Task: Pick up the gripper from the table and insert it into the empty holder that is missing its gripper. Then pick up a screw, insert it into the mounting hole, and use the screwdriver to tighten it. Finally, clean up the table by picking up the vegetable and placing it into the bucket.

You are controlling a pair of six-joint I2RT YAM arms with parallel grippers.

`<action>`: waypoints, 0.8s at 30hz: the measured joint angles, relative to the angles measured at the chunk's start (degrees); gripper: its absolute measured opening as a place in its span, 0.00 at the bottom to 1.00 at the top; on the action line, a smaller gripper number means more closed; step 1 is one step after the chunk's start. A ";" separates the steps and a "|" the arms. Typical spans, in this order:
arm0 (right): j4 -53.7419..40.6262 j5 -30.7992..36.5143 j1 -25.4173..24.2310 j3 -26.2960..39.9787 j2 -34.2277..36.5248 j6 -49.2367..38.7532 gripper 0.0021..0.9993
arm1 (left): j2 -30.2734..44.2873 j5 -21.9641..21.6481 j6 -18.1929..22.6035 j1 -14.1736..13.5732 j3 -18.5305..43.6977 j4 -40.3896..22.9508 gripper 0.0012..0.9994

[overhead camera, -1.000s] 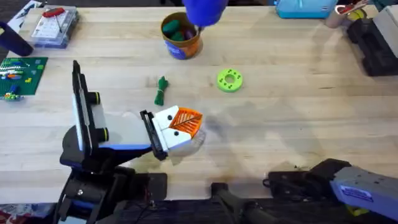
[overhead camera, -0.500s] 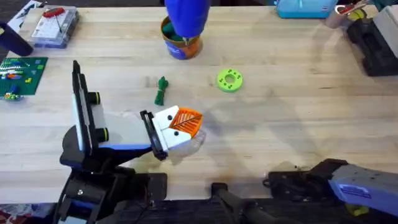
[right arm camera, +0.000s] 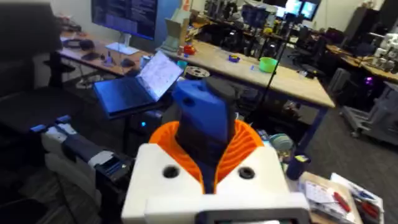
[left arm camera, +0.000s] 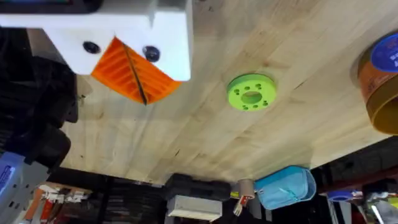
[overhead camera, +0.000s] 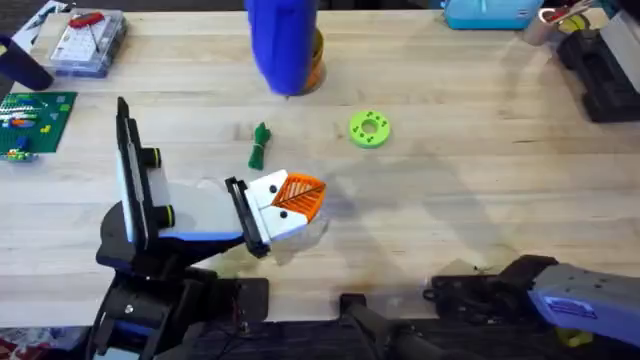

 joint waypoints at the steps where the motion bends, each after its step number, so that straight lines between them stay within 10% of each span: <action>1: 1.07 -0.06 0.28 -0.97 0.00 0.00 0.04 | 0.00 -0.01 0.00 0.00 0.00 -0.01 0.01; 24: 17.57 0.10 1.77 -16.30 0.02 3.38 0.04 | 0.00 -0.02 0.00 0.00 0.00 -0.01 0.01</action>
